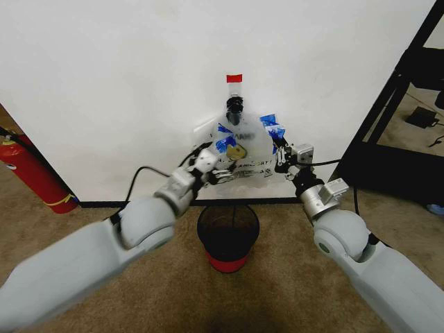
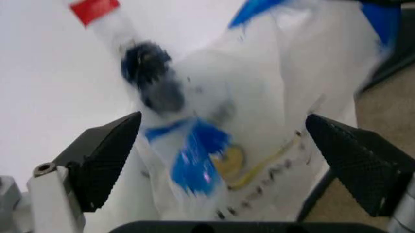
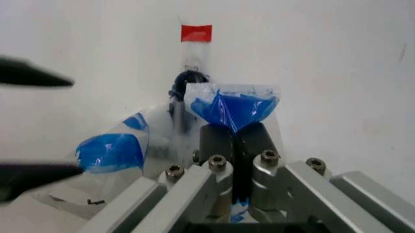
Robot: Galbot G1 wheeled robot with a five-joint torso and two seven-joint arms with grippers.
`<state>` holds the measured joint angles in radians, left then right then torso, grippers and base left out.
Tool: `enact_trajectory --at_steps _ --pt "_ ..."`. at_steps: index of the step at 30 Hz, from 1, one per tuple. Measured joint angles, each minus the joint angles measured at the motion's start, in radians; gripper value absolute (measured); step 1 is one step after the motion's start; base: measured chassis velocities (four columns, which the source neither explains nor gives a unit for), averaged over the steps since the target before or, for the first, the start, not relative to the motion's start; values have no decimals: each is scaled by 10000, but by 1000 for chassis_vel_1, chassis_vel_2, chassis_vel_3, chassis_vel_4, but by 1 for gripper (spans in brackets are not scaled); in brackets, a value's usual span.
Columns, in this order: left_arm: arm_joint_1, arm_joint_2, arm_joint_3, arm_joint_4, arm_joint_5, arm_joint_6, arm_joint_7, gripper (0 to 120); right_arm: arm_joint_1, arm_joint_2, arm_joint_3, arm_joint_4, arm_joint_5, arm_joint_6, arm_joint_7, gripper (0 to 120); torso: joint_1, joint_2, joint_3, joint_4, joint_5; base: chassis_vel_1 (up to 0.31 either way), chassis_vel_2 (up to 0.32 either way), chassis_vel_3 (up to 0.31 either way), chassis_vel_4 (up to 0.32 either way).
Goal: Pick up the garbage bag from the wall and place it over the trash bin.
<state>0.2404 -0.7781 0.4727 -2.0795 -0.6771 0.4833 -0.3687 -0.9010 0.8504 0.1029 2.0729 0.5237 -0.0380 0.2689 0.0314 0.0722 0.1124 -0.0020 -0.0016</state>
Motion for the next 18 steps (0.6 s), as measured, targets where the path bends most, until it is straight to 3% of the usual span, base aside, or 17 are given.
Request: enact_trajectory --at_steps 9,18 --pt "-1591 195 879 289 -777 860 32 100 -163 -67 129 42 -72 46 -45 0 0 0 0 10 -2 0 0 0 0" --pt "-2240 -181 1252 643 -1960 1753 -72 95 -160 -69 122 36 -102 72 -70 0 0 0 0 3 -2 0 0 0 0"
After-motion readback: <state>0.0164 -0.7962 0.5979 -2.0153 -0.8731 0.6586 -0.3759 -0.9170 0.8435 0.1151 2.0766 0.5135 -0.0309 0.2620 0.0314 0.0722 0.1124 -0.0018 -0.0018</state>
